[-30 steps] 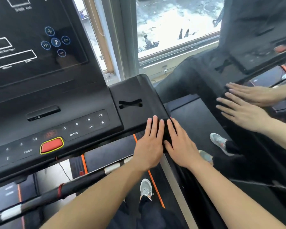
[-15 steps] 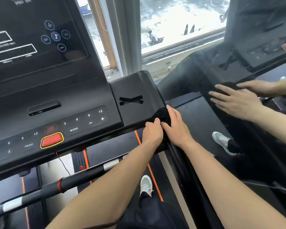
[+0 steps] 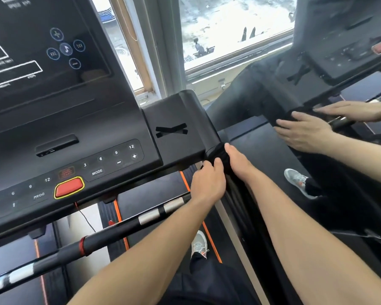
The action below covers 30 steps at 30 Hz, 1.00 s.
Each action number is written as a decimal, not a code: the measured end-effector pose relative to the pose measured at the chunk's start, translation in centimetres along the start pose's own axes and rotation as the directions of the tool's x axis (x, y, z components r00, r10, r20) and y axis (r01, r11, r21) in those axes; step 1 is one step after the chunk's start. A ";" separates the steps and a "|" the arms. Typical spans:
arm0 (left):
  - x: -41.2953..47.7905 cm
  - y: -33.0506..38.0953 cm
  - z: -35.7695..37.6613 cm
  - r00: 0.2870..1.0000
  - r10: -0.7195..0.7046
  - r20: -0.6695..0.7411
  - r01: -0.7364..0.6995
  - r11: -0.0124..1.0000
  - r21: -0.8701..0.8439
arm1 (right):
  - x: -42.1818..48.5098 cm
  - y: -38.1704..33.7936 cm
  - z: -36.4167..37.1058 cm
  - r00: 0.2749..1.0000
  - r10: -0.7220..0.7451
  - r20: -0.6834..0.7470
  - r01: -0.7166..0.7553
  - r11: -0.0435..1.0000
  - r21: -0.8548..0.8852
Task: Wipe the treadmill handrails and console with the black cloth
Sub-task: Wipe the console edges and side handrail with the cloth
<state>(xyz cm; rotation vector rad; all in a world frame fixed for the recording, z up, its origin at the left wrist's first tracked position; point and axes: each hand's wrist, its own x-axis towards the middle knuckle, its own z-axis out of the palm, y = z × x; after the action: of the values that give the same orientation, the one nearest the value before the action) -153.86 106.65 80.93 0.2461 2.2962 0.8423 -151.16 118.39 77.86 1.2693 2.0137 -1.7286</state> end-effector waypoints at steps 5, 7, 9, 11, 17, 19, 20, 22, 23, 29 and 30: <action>2.1 1.3 -0.6 0.966 -0.184 0.180 0.211 0.967 -0.140 | -4.4 0.8 1.4 0.975 -0.203 -0.089 0.141 0.879 -0.456; 2.1 1.0 -0.6 0.972 -0.161 0.173 0.179 0.980 -0.092 | -5.8 1.6 1.6 0.958 -0.277 -0.078 0.202 0.840 -0.504; 1.3 0.3 -0.1 0.986 -0.113 0.125 0.111 0.994 0.021 | -4.9 1.2 0.9 0.970 -0.233 -0.075 0.189 0.907 -0.375; -0.3 -0.2 0.5 0.998 -0.008 0.056 0.001 0.992 0.126 | -3.1 0.3 0.2 0.994 -0.108 -0.015 0.104 0.981 -0.165; -1.9 0.3 1.1 0.990 0.083 -0.118 -0.074 0.994 0.077 | 4.1 4.2 -0.8 0.995 0.082 0.051 -0.092 0.961 0.259; -0.8 0.9 1.3 0.993 -0.024 -0.117 0.019 0.999 -0.042 | 0.8 2.8 -0.9 0.992 0.112 0.065 -0.123 0.972 0.199; -0.2 1.3 1.4 0.992 -0.054 -0.118 0.046 0.996 -0.071 | -0.7 2.4 -0.9 0.994 0.090 0.060 -0.097 0.987 0.128; 0.6 1.6 1.7 0.990 -0.061 -0.126 0.059 0.998 -0.022 | -3.1 2.5 -0.8 0.999 0.031 0.021 -0.029 0.994 -0.101; 0.6 1.5 1.8 0.990 -0.026 -0.135 0.033 0.998 0.052 | -4.1 3.2 -0.6 1.000 -0.012 -0.021 0.007 0.975 -0.221; -3.4 -3.7 2.0 0.878 0.468 -0.100 -0.327 0.740 0.588 | -7.5 5.1 0.3 0.939 -0.336 -0.077 0.260 0.837 -0.481; -3.9 -4.6 2.0 0.831 0.551 -0.083 -0.392 0.684 0.615 | -7.4 4.8 0.2 0.927 -0.368 -0.068 0.294 0.829 -0.475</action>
<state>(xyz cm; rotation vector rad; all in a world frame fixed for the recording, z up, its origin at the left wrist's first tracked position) -149.39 102.65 78.96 1.1166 2.7454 0.3832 -143.30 114.51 79.14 0.9594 2.6605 -1.1669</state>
